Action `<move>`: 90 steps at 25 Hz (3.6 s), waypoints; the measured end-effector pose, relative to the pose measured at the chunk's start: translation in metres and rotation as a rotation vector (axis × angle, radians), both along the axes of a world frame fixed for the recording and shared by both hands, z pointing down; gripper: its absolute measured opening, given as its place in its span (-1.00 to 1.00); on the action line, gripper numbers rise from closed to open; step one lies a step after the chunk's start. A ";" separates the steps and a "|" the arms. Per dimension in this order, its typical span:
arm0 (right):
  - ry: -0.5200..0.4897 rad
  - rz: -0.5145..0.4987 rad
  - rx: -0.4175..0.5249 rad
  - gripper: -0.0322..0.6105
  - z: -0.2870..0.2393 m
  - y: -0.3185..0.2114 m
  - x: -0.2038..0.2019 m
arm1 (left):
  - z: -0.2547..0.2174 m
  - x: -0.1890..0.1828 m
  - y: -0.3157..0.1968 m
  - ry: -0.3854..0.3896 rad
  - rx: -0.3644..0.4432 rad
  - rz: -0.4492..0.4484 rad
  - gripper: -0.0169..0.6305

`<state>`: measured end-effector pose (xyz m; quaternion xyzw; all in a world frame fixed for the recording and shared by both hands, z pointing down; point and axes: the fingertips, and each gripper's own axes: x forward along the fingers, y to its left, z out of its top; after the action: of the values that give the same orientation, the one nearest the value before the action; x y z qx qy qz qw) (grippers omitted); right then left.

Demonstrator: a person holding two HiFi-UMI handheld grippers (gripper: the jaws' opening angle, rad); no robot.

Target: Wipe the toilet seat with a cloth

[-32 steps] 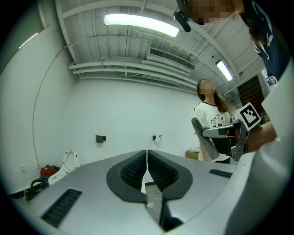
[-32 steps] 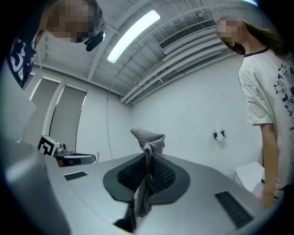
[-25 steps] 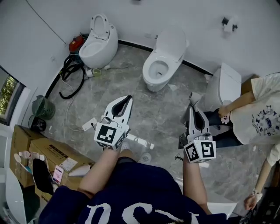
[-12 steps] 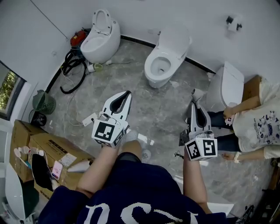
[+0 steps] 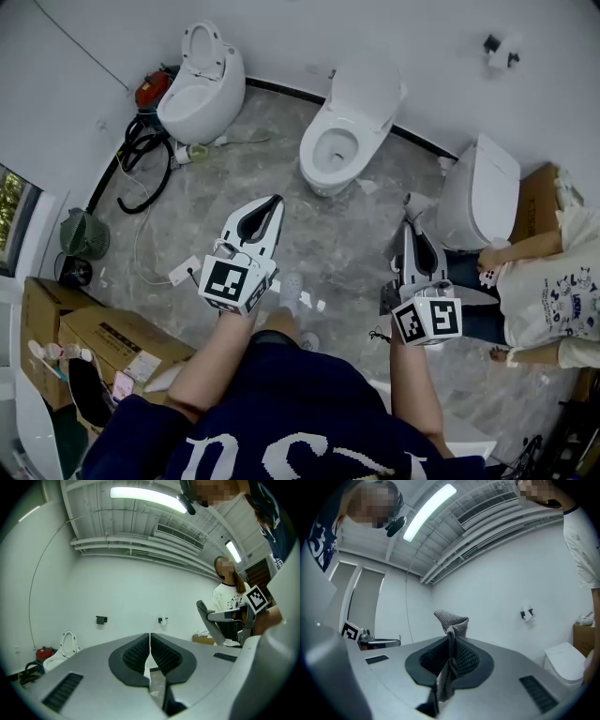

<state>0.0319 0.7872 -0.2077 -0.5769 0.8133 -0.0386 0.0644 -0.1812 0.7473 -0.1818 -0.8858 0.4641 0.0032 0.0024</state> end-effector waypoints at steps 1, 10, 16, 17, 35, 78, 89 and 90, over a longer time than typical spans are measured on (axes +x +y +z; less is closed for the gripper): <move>0.003 0.001 0.005 -0.79 -0.003 -0.015 0.000 | -0.002 0.001 -0.015 0.001 0.002 0.004 -0.87; -0.008 0.036 0.029 -0.79 -0.019 -0.164 -0.021 | -0.014 -0.012 -0.165 -0.008 0.029 0.055 -0.87; -0.015 0.065 0.024 -0.79 -0.017 -0.228 -0.028 | -0.016 -0.019 -0.237 -0.010 0.036 0.089 -0.87; -0.015 0.070 0.014 -0.79 -0.015 -0.236 -0.027 | -0.014 -0.019 -0.246 -0.007 0.030 0.090 -0.87; -0.029 -0.025 0.022 -0.79 -0.015 -0.414 0.017 | -0.006 0.014 -0.393 0.004 0.013 -0.014 -0.87; -0.030 0.108 -0.013 -0.79 0.020 -0.738 0.073 | 0.044 0.094 -0.759 0.019 -0.075 0.141 -0.87; -0.123 -0.035 -0.111 -0.79 0.117 -0.807 0.085 | 0.117 0.122 -0.815 0.031 -0.122 0.093 -0.87; -0.140 -0.049 -0.124 -0.79 0.132 -0.813 0.088 | 0.127 0.125 -0.821 0.034 -0.117 0.087 -0.87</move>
<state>0.1199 -0.0263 -0.0760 -0.5557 0.8167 -0.1306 0.0843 -0.0560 -0.0741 -0.0549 -0.9036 0.4244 -0.0088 -0.0576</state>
